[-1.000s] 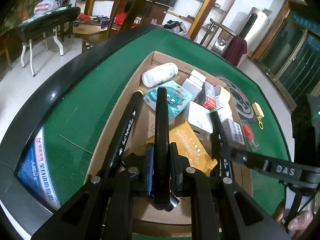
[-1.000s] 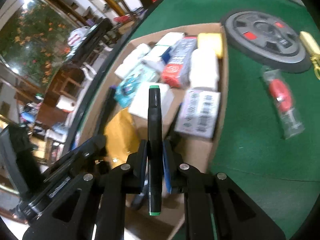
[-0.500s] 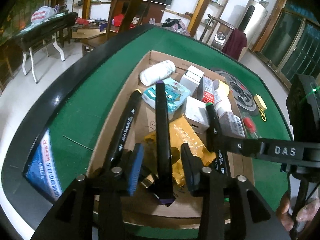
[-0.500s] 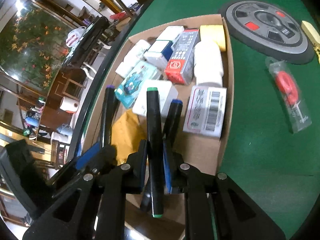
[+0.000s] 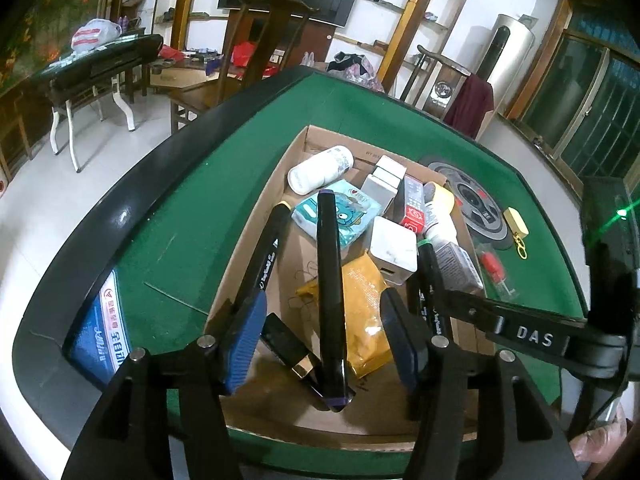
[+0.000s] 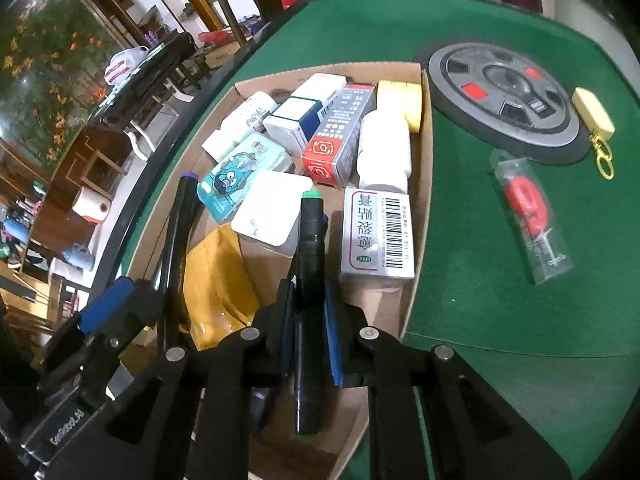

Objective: Organize objects

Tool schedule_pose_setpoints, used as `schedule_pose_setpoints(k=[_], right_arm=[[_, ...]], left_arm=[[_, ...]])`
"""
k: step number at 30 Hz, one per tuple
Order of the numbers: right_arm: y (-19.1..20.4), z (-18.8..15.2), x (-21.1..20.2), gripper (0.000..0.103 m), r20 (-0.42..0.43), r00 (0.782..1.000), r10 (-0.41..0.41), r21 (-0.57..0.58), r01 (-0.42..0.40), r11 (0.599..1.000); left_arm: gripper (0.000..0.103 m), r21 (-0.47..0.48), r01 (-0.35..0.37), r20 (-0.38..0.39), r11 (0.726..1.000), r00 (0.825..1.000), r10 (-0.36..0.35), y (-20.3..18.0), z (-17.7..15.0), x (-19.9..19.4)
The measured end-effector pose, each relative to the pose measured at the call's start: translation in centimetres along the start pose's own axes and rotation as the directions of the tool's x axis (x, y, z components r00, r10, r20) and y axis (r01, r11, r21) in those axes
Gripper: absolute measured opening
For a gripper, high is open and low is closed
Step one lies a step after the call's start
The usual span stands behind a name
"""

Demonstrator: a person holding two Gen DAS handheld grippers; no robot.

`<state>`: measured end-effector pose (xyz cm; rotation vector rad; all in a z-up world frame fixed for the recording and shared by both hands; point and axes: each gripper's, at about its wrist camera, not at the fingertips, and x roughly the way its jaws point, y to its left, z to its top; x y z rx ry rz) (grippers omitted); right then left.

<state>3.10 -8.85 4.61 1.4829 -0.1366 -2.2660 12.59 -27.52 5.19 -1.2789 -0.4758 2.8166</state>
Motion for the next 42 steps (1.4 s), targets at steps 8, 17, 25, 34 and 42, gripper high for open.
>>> schedule_pose_setpoints(k=[8, 17, 25, 34, 42], right_arm=[[0.4, -0.6, -2.6, 0.037, 0.094, 0.995, -0.026, -0.055, 0.031, 0.998], [0.9, -1.0, -5.4, 0.053, 0.260, 0.959, -0.116, -0.131, 0.154, 0.979], [-0.3, -1.6, -4.9, 0.054, 0.248, 0.960, -0.126, -0.136, 0.164, 0.977], [-0.2, -2.8, -5.6, 0.054, 0.315, 0.933, -0.172, -0.203, 0.244, 0.948], [-0.6, -3.4, -6.8, 0.062, 0.389, 0.896, -0.213, -0.235, 0.320, 0.918]], left_arm=[[0.056, -0.014, -0.019, 0.007, 1.000, 1.000, 0.019, 0.1, -0.1, -0.5], [0.056, 0.006, -0.132, 0.146, 0.991, 0.981, 0.130, -1.5, 0.2, -2.9], [0.102, 0.052, -0.203, 0.475, 0.978, 0.866, 0.155, -4.3, -0.5, -8.5], [0.102, 0.043, -0.210, 0.455, 0.977, 0.874, 0.168, -5.4, -0.5, -8.1], [0.102, 0.060, -0.215, 0.410, 0.975, 0.896, 0.172, -7.7, -1.2, -7.6]])
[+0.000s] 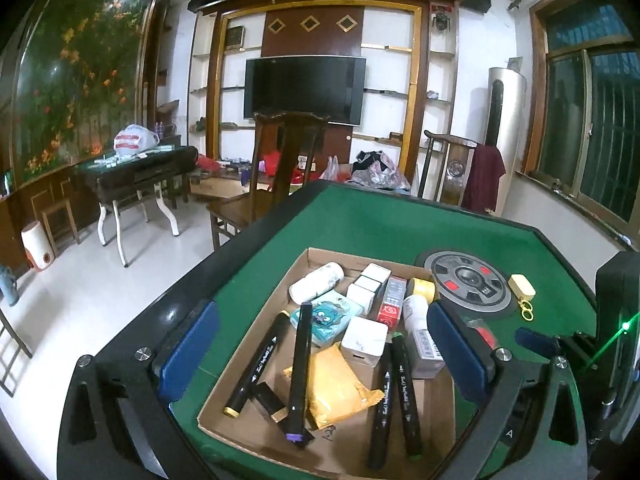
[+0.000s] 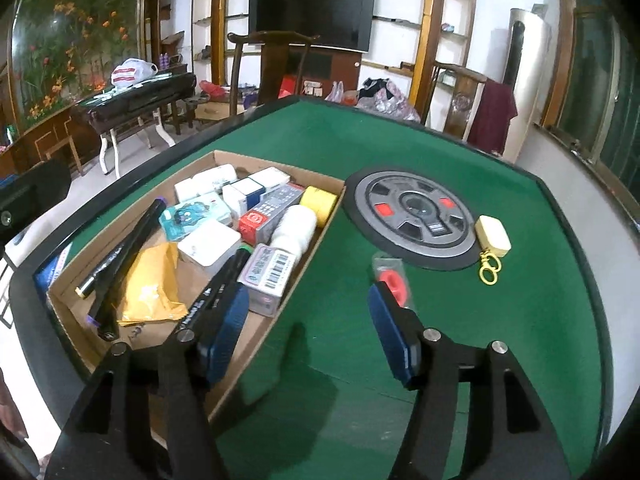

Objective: Organize objects

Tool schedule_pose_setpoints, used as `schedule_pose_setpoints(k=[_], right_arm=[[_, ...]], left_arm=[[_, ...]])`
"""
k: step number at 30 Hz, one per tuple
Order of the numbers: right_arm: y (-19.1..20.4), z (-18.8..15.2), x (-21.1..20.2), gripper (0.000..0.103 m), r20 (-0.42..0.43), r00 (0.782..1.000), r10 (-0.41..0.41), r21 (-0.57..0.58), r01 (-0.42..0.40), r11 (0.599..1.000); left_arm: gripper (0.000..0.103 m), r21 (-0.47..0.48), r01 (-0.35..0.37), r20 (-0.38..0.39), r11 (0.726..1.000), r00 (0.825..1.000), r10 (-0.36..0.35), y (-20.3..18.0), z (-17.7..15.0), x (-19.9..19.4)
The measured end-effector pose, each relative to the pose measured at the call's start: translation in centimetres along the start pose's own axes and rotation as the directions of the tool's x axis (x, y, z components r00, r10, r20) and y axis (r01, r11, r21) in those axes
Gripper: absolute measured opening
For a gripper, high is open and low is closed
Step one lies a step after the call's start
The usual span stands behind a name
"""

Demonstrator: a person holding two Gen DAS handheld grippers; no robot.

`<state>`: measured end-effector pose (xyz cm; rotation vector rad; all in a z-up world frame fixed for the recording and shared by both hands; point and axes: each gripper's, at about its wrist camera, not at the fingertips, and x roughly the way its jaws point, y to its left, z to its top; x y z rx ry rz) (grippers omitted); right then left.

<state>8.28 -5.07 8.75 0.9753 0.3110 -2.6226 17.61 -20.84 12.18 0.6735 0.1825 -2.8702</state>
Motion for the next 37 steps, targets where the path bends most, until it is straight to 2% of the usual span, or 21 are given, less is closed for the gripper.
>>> schedule_pose_setpoints(k=[11, 15, 19, 22, 26, 29, 37], right_arm=[[-1.9, -0.3, -0.2, 0.062, 0.001, 1.000, -0.008, 0.008, 0.008, 1.000], [-2.3, -0.5, -0.4, 0.062, 0.003, 1.000, -0.012, 0.005, 0.012, 1.000], [-2.4, -0.5, -0.6, 0.062, 0.009, 1.000, -0.017, -0.003, 0.017, 1.000], [-2.4, -0.5, -0.6, 0.062, 0.011, 1.000, -0.013, -0.006, 0.013, 1.000], [-1.9, -0.5, -0.8, 0.062, 0.016, 1.000, -0.009, -0.022, 0.009, 1.000], [-1.3, -0.2, -1.3, 0.062, 0.037, 0.999, -0.009, -0.045, 0.010, 0.999], [0.9, 0.3, -1.6, 0.063, 0.057, 0.998, -0.021, -0.118, 0.028, 0.993]], left_arm=[[0.102, 0.048, -0.046, 0.047, 0.998, 0.998, 0.044, -2.3, 0.3, -0.9], [0.102, 0.047, -0.095, 0.077, 0.994, 0.993, 0.091, -2.6, 0.5, -1.4], [0.102, 0.030, -0.103, 0.094, 0.994, 0.991, 0.099, -2.4, 0.8, -1.9], [0.102, -0.020, -0.163, 0.075, 0.986, 0.984, 0.165, -1.5, 0.5, -1.6], [0.102, -0.071, -0.143, 0.005, 0.987, 0.990, 0.144, 0.0, 0.2, -0.5], [0.102, -0.106, -0.167, -0.048, 0.980, 0.986, 0.162, 1.2, -0.3, 0.3], [0.102, -0.100, -0.291, -0.075, 0.951, 0.956, 0.284, 1.5, -1.5, 0.9]])
